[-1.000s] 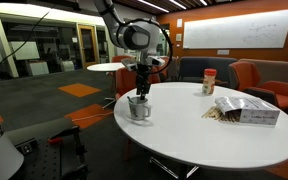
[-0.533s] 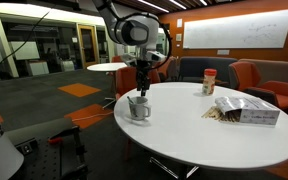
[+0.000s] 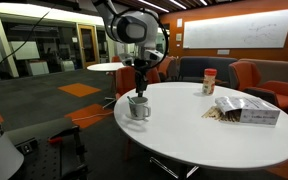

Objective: Take the green marker out of the white mug

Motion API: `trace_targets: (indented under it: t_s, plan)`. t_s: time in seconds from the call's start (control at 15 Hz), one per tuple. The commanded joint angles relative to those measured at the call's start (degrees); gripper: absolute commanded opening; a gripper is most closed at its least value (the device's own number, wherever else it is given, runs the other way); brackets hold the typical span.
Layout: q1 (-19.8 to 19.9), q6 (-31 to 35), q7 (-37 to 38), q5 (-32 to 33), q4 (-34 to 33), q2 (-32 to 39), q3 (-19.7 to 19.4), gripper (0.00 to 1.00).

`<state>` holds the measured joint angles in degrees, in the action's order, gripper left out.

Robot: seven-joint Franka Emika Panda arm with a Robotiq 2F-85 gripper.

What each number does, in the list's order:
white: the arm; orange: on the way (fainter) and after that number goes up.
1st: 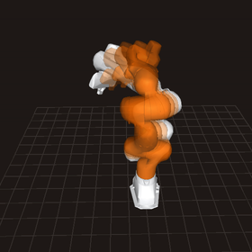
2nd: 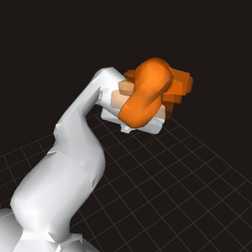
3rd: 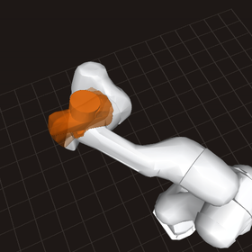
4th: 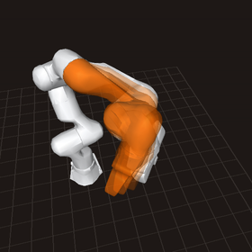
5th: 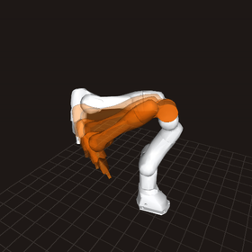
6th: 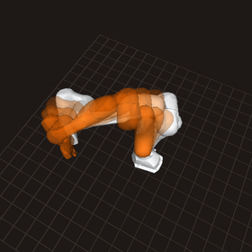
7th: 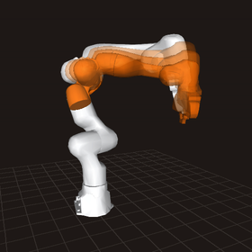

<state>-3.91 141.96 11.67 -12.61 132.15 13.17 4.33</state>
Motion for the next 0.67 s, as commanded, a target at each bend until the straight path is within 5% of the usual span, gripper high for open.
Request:
trace_targets:
  t_s: [0.0, 0.6]
  plan:
    - [0.5, -0.9, 0.5, -1.8, 0.0, 0.7, -0.4, 0.42]
    - [1.1, -5.0, -0.6, -2.7, -6.0, 9.4, 0.0, 0.36]
